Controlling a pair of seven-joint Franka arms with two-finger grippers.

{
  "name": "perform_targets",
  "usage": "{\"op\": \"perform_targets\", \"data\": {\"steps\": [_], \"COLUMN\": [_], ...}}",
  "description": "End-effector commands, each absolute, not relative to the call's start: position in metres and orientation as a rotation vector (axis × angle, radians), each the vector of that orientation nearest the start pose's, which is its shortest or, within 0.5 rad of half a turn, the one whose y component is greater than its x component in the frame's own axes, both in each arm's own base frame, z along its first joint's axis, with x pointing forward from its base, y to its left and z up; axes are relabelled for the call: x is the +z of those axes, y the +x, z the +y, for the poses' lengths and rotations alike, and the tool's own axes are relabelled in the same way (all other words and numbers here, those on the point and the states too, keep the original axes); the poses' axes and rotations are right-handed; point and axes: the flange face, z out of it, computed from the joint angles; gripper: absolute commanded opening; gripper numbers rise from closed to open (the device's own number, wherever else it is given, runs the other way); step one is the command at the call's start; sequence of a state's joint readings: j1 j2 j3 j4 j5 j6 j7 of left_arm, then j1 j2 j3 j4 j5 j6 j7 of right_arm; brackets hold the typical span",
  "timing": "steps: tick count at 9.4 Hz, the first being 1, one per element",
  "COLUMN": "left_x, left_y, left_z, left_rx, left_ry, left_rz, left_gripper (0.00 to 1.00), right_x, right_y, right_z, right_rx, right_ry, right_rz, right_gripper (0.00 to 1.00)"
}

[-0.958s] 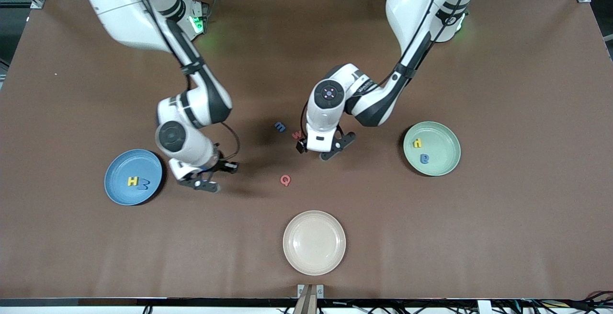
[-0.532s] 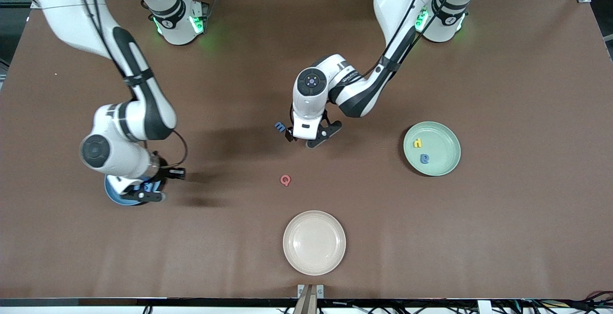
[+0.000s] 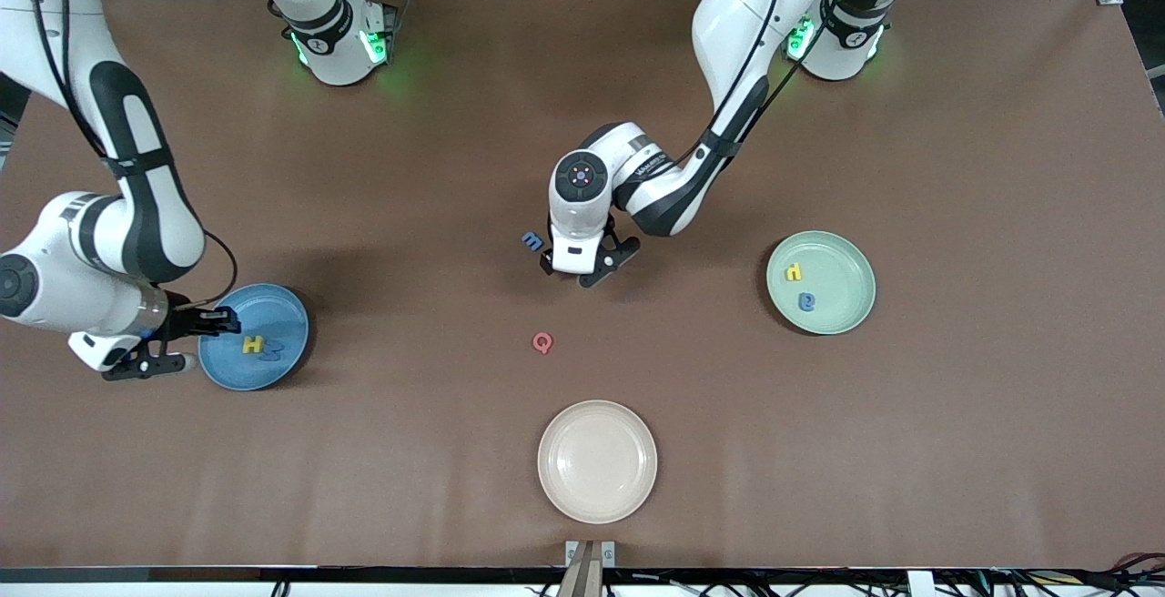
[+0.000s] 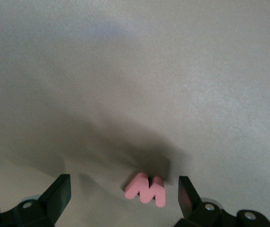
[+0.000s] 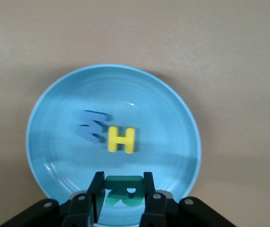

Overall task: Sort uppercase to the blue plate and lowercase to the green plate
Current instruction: 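Place the R on the blue plate while the left gripper grasps the m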

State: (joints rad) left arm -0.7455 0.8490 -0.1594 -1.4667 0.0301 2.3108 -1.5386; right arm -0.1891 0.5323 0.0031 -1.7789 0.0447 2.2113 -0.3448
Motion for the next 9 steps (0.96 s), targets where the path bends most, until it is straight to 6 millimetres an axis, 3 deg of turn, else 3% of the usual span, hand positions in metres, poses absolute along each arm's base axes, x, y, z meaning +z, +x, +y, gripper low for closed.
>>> {"op": "perform_targets", "data": {"steps": [1, 4, 5, 6, 9], "left_x": [0.165, 0.162, 0.163, 0.164, 0.165], "left_y": [0.457, 0.456, 0.456, 0.458, 0.459], "left_z": [-0.568, -0.568, -0.569, -0.568, -0.568], "left_rx": [0.168, 0.17, 0.169, 0.168, 0.167], "left_ry": [-2.995, -2.994, -3.0, -3.001, -3.003], "left_rz": [-1.068, -1.063, -1.052, -1.052, -1.053], "left_gripper": [1.0, 1.0, 0.92, 0.62, 0.31], "right_x": [0.254, 0.259, 0.26, 0.261, 0.269], "right_y": [0.636, 0.641, 0.645, 0.649, 0.66], "right_z": [-0.112, -0.103, -0.092, -0.082, -0.06], "right_rx": [0.133, 0.118, 0.112, 0.102, 0.075], "right_ry": [-3.072, -3.075, -3.075, -3.078, -3.089], "right_rz": [-0.245, -0.255, -0.279, -0.282, -0.264], "right_gripper": [1.0, 1.0, 1.0, 1.0, 1.0]}}
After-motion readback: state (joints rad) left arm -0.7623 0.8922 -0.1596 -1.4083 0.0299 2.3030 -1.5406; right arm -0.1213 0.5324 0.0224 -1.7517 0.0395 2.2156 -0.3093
